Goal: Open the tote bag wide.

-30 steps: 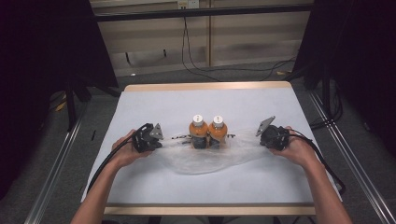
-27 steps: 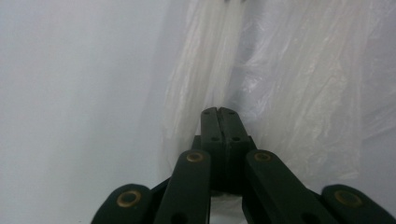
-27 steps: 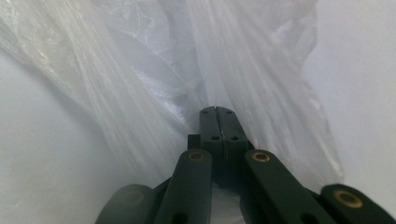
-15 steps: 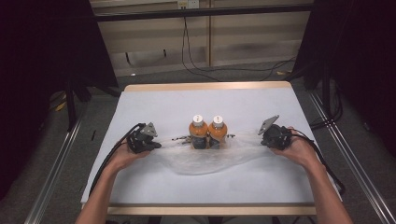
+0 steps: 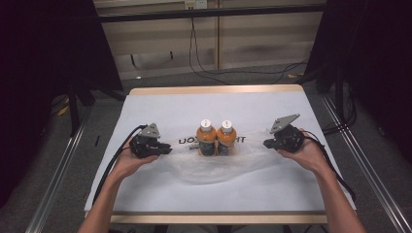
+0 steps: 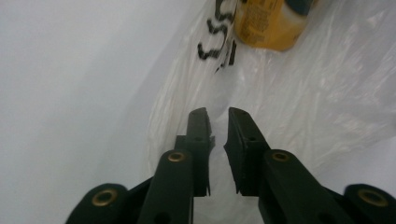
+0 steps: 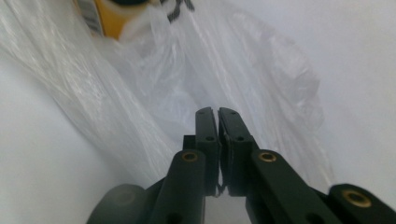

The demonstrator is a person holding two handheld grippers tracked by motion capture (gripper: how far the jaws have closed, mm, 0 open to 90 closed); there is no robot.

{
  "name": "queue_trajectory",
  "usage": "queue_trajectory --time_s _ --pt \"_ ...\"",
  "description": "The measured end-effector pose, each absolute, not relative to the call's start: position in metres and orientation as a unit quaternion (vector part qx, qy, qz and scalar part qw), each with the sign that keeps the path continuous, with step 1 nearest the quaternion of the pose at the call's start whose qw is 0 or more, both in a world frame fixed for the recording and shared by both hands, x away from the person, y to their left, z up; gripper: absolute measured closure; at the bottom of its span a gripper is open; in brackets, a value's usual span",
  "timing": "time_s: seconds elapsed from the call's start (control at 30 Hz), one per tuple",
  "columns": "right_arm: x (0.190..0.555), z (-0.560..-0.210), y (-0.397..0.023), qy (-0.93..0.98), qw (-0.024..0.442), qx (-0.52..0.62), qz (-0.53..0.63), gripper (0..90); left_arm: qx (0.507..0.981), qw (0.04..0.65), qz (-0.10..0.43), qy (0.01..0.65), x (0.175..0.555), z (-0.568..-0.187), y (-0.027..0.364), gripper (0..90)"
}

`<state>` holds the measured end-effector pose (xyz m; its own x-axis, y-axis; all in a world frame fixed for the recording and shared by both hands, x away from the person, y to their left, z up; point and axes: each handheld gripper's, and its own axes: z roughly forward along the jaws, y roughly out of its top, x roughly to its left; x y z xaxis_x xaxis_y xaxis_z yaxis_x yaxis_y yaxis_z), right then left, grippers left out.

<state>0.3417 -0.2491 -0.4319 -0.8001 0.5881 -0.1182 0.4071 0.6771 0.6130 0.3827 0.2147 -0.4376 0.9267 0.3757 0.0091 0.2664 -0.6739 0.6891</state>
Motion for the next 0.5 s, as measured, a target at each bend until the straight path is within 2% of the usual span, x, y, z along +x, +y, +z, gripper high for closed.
queue_trajectory --time_s 0.13,0.3,0.5 --pt "0.342 -0.424 -0.25 0.887 0.145 0.283 0.335 81.4 0.9 0.393 0.071 0.175 0.381 -0.432 0.216 73.1" --pt "0.339 -0.42 -0.244 0.881 0.129 0.273 0.365 80.3 0.883 0.43 0.07 0.175 0.37 -0.422 0.206 72.0" --pt "0.337 -0.417 -0.234 0.88 0.124 0.261 0.378 84.8 0.871 0.458 0.06 0.166 0.364 -0.418 0.187 79.3"
